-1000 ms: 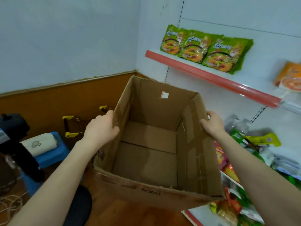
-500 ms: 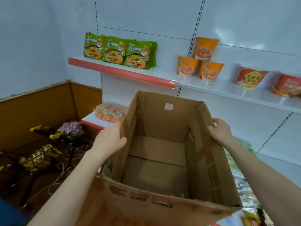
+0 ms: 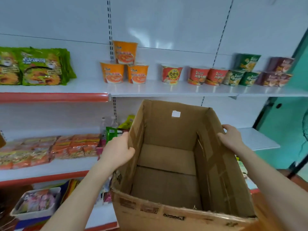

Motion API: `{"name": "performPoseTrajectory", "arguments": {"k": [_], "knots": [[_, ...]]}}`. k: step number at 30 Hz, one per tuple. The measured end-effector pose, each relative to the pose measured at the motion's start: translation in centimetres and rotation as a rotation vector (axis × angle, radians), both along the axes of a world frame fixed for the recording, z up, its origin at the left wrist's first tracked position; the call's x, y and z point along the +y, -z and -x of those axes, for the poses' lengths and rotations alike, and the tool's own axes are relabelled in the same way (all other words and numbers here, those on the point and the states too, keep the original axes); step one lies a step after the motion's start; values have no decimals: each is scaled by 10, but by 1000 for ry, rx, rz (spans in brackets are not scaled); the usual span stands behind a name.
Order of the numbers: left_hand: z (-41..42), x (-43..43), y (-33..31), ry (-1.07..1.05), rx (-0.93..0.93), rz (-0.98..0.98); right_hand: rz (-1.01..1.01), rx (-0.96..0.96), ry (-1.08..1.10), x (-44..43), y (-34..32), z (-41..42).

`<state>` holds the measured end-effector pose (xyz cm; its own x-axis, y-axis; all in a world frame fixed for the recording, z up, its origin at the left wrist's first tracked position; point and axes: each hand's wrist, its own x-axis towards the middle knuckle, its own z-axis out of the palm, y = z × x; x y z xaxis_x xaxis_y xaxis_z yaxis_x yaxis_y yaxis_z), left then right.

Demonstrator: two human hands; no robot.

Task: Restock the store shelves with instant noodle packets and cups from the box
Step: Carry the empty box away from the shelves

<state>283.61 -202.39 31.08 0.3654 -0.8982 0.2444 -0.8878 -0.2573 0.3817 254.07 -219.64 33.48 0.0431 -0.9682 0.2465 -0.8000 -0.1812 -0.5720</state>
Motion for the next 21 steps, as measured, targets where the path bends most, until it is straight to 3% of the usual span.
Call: {"name": "performPoseTrajectory", "arguments": {"k": [9, 21], "knots": [[71, -92, -2, 358, -3, 13, -2, -5, 346, 28, 5, 111], [301, -205, -2, 708, -45, -22, -11, -23, 733, 40, 1, 337]]}}
